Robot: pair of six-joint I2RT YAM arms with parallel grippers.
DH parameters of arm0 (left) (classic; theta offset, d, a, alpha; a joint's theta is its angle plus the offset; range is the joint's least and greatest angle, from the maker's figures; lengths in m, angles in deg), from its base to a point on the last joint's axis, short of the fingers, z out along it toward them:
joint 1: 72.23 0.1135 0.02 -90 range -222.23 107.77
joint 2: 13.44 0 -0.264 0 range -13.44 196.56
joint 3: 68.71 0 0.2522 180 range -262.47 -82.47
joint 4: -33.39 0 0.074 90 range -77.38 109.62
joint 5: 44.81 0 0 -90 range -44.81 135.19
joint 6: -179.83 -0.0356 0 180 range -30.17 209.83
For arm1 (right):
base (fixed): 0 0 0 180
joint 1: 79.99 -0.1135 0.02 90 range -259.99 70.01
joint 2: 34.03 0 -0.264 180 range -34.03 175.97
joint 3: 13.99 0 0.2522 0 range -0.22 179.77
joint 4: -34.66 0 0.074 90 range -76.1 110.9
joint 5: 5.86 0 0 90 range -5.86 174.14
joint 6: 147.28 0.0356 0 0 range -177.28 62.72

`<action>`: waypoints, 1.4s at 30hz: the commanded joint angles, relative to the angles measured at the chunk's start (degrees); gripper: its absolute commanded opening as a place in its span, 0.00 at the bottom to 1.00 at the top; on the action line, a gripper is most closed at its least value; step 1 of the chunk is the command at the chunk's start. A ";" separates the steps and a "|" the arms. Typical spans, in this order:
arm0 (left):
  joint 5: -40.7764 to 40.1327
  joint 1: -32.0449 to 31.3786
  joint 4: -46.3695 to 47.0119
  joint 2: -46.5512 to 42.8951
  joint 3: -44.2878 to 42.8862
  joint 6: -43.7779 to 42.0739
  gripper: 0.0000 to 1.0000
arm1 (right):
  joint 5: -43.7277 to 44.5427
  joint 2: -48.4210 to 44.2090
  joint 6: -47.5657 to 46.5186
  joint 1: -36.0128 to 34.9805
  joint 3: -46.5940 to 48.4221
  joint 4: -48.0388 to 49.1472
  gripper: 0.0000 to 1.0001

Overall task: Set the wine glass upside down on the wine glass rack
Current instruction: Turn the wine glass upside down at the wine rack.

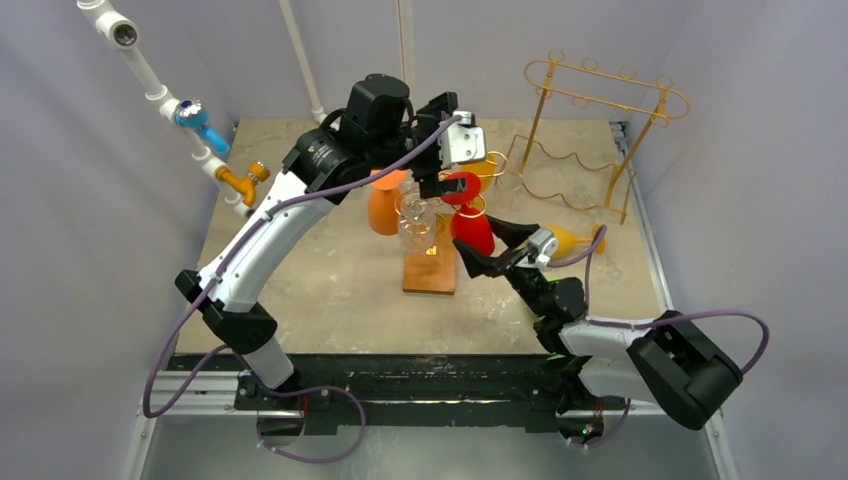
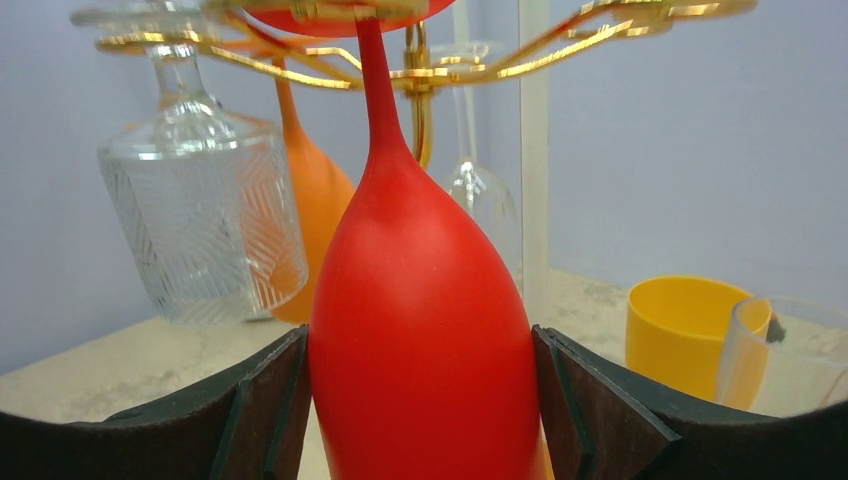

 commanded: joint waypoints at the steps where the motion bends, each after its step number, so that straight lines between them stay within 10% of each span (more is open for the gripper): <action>1: -8.73 -0.30 7.89 -2.91 1.69 6.77 0.93 | -2.27 2.97 1.84 0.34 -0.82 20.60 0.52; 27: -14.95 -0.33 3.97 -0.08 2.64 1.73 0.93 | -5.19 -2.15 2.11 0.77 -2.90 20.89 0.50; 42: -5.72 -0.29 0.46 -0.55 1.26 0.85 0.92 | -3.17 -5.57 2.42 0.78 -5.76 20.85 0.50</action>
